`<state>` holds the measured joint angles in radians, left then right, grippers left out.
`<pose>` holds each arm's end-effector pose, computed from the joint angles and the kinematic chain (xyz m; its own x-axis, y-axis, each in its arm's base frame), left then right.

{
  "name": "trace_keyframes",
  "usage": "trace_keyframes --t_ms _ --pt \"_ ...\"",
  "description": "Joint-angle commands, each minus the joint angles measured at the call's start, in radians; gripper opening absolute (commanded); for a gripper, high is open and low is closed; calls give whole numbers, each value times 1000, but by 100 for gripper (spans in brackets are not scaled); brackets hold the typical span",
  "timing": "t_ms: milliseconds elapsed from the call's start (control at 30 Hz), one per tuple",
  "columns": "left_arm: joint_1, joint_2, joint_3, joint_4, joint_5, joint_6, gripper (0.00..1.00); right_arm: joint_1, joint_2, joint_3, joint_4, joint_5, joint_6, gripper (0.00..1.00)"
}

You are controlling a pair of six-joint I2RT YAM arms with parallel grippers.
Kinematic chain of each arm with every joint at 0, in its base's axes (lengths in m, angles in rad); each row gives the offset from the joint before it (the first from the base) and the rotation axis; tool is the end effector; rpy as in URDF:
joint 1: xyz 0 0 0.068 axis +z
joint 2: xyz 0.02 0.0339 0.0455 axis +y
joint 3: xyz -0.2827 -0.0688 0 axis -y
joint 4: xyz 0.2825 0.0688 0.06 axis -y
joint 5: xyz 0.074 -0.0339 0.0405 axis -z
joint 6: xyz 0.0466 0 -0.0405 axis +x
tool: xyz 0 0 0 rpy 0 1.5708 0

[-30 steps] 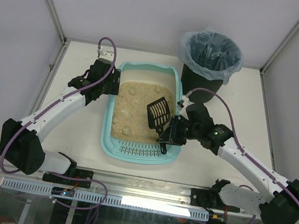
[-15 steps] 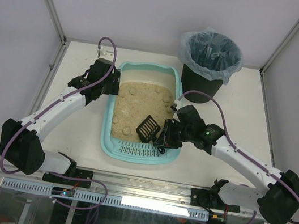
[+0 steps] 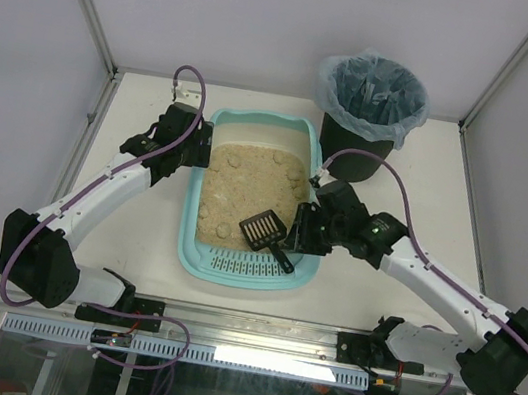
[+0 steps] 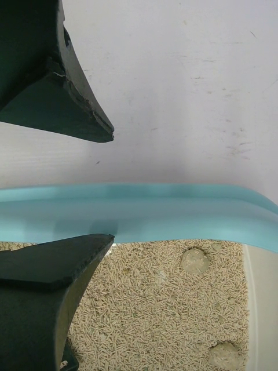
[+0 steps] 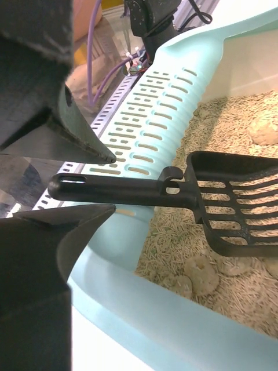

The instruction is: Clean the litter box

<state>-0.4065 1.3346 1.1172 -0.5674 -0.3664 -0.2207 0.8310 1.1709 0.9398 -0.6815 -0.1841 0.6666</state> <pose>0.3058 -0.1135 0.3030 -0.6632 0.0630 -0.7458 -0.0091 0.9957 0.0921 0.1770 0.2066 0.2728 -0.9148 -0.1006 -0.3912 -0.3003 0.8172 0.4920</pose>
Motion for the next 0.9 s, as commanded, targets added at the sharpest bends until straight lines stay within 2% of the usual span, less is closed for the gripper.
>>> trace_keyframes --t_ms 0,133,300,400,533,600,667,867 --pt "-5 -29 4 49 -10 12 66 7 -50 99 -70 105 -61 37" --pt "-5 -31 4 49 -14 12 66 7 -77 144 -106 181 -106 37" --pt "-5 -47 2 52 -18 8 66 6 -131 161 -105 372 -215 37" --pt "-5 -78 -10 70 -13 7 67 7 -188 112 -15 459 -309 45" --pt "-5 -127 -29 108 40 19 68 6 -261 36 127 530 -380 50" --pt "-5 -168 -41 135 69 23 70 6 -294 0 194 565 -390 59" --pt "-5 -228 -65 174 108 26 71 6 -319 -26 239 580 -403 63" --pt "-5 -465 -131 187 167 -41 74 6 -463 -91 231 722 -369 83"
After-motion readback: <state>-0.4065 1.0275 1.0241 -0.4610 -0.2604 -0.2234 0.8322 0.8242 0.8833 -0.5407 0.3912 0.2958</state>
